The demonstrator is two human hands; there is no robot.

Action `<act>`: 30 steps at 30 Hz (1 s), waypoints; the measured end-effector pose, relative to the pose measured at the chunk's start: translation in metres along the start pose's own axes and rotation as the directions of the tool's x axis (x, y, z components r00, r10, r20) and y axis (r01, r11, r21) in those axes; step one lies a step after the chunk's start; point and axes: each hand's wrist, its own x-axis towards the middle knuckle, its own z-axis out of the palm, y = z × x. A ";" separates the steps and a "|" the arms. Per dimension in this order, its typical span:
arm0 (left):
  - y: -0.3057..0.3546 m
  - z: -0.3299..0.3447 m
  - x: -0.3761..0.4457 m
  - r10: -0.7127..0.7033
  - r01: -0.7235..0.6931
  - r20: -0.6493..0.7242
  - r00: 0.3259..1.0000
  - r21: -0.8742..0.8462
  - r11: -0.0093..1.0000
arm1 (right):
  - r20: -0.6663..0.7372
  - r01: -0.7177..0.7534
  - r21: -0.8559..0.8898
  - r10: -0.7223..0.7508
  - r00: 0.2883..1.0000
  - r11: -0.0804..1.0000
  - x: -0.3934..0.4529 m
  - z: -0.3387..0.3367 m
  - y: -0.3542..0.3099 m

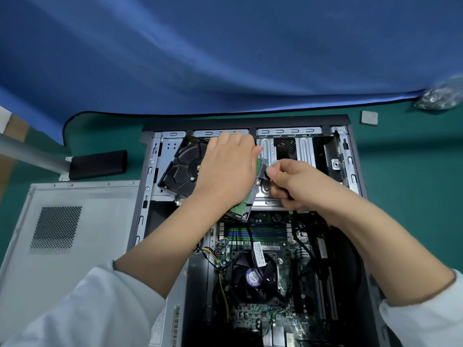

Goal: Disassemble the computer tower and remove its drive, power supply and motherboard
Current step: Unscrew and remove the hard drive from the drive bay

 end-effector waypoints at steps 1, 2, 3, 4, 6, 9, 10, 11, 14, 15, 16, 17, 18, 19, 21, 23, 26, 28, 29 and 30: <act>0.000 0.000 0.000 0.002 -0.002 0.000 1.000 0.002 1.000 | 0.029 -0.012 0.018 0.012 1.000 1.000 0.000 -0.001 -0.002; 0.000 0.000 0.000 0.004 -0.004 0.002 1.000 0.004 1.000 | 0.043 -0.022 0.028 0.021 0.999 0.999 0.001 -0.002 -0.004; 0.000 0.000 0.000 0.004 -0.004 0.002 1.000 0.002 1.000 | 0.047 -0.029 0.038 0.027 0.999 0.999 0.002 -0.004 -0.005; 0.000 0.000 0.001 0.004 -0.004 0.000 1.000 -0.002 1.000 | 0.049 -0.033 0.044 0.031 0.998 0.998 0.003 -0.006 -0.005; 0.000 0.000 0.000 0.004 -0.004 -0.001 1.000 -0.009 1.000 | 0.062 -0.044 0.060 0.041 0.997 0.997 0.004 -0.008 -0.005; 0.000 0.001 0.001 0.010 -0.010 -0.003 1.000 0.008 1.000 | 0.006 -0.023 -0.024 0.023 1.000 0.999 0.007 -0.004 -0.005; 0.001 0.001 0.000 0.006 -0.006 -0.007 1.000 0.008 1.000 | -0.043 -0.002 -0.131 -0.003 0.999 0.991 0.009 -0.002 -0.005; 0.001 0.001 0.000 0.002 -0.002 -0.011 1.000 0.006 1.000 | -0.083 0.012 -0.227 -0.031 0.996 0.974 0.010 0.000 -0.005; 0.000 0.002 0.000 -0.003 0.003 -0.012 1.000 0.000 1.000 | -0.077 0.032 -0.186 -0.047 0.996 0.982 0.008 0.002 -0.001; 0.000 0.002 0.000 -0.003 0.003 -0.013 1.000 -0.003 1.000 | -0.059 0.023 -0.128 -0.031 0.998 0.991 0.006 0.001 0.000; 0.001 0.002 0.000 -0.003 0.002 -0.010 1.000 -0.008 1.000 | -0.044 0.003 -0.074 -0.006 0.999 0.997 0.004 0.000 -0.002; 0.001 0.002 0.001 -0.002 0.002 -0.005 1.000 -0.013 1.000 | -0.025 -0.021 -0.033 0.020 0.999 0.999 0.003 -0.002 -0.004; 0.001 0.001 0.001 -0.002 0.002 0.000 1.000 -0.015 1.000 | -0.005 -0.040 -0.023 0.040 0.999 0.999 0.002 -0.004 -0.006; 0.001 0.001 0.001 0.000 0.000 0.000 1.000 -0.012 1.000 | 0.019 -0.057 -0.040 0.058 0.998 0.998 0.003 -0.006 -0.009; 0.001 0.002 0.000 0.002 -0.002 -0.002 1.000 -0.001 1.000 | 0.069 -0.094 -0.093 0.101 0.992 0.991 0.006 -0.012 -0.016; 0.000 0.003 0.000 0.003 -0.003 -0.007 1.000 0.009 1.000 | 0.095 -0.114 -0.104 0.124 0.988 0.988 0.006 -0.014 -0.020; 0.001 0.003 0.000 0.003 -0.002 -0.021 1.000 0.008 1.000 | -0.025 -0.037 -0.204 0.033 0.999 0.978 0.003 -0.001 -0.012; 0.001 0.003 0.000 0.000 0.000 -0.031 1.000 -0.001 1.000 | -0.140 0.020 -0.329 -0.070 0.988 0.944 0.002 0.011 -0.005; 0.001 0.002 0.000 0.001 -0.001 -0.031 1.000 0.000 1.000 | -0.163 0.031 -0.328 -0.089 0.983 0.944 0.002 0.014 -0.003; 0.001 0.002 0.000 0.004 -0.004 -0.027 1.000 0.001 1.000 | -0.147 0.029 -0.294 -0.076 0.986 0.955 0.002 0.012 -0.004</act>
